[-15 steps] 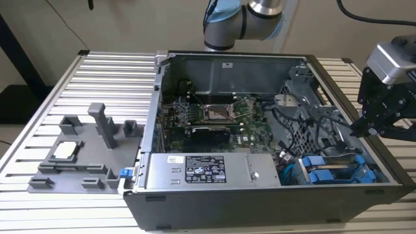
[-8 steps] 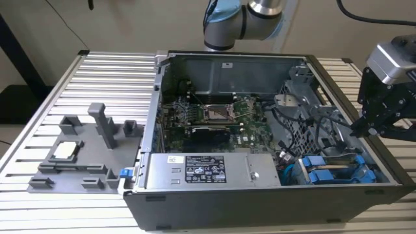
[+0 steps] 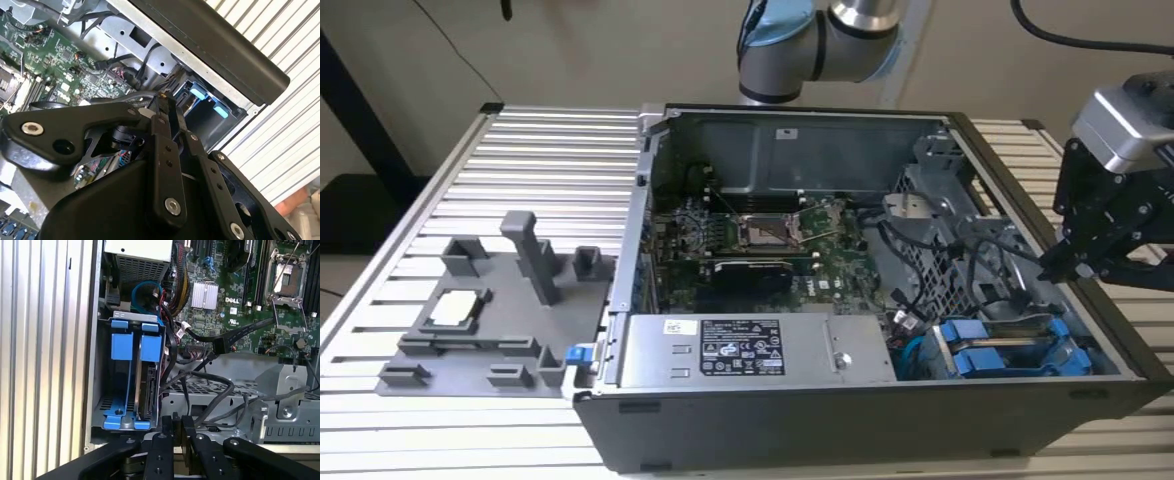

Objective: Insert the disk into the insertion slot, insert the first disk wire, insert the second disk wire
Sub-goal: 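Insert the first disk wire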

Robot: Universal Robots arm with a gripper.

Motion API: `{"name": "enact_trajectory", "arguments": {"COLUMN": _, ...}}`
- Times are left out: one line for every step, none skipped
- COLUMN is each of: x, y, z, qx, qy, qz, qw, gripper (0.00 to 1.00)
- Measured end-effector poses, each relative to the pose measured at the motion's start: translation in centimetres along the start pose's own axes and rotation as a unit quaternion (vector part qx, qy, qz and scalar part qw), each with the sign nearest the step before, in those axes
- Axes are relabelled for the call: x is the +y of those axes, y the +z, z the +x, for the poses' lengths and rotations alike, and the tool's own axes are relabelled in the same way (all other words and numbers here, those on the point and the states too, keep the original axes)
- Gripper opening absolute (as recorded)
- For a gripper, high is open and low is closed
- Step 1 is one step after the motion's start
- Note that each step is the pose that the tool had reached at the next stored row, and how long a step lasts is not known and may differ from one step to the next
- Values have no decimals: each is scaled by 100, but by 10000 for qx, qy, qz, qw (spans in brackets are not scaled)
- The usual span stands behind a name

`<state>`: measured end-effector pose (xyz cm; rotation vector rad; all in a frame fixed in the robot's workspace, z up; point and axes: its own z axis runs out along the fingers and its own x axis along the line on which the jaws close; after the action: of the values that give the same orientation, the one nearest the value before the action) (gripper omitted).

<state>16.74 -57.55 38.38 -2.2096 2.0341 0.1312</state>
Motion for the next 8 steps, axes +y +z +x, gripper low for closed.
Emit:
{"name": "enact_trajectory", "arguments": {"x": 1, "y": 3, "z": 1, "qx": 14, "qy": 3, "qz": -20, "qw": 10000, "gripper": 19}}
{"name": "enact_trajectory", "arguments": {"x": 1, "y": 7, "z": 1, "qx": 37, "qy": 7, "qz": -55, "qw": 10000, "gripper": 19}}
{"name": "enact_trajectory", "arguments": {"x": 1, "y": 9, "z": 2, "qx": 51, "qy": 12, "qz": -83, "qw": 10000, "gripper": 19}}
{"name": "enact_trajectory", "arguments": {"x": 2, "y": 12, "z": 2, "qx": 65, "qy": 13, "qz": -97, "qw": 9999, "gripper": 19}}
{"name": "enact_trajectory", "arguments": {"x": 2, "y": 17, "z": 3, "qx": 72, "qy": 14, "qz": -98, "qw": 9999, "gripper": 19}}
{"name": "enact_trajectory", "arguments": {"x": 2, "y": 23, "z": 4, "qx": 77, "qy": 14, "qz": -99, "qw": 9999, "gripper": 19}}
{"name": "enact_trajectory", "arguments": {"x": 3, "y": 31, "z": 5, "qx": 82, "qy": 15, "qz": -98, "qw": 9999, "gripper": 19}}
{"name": "enact_trajectory", "arguments": {"x": 4, "y": 41, "z": 6, "qx": 85, "qy": 15, "qz": -97, "qw": 9999, "gripper": 19}}
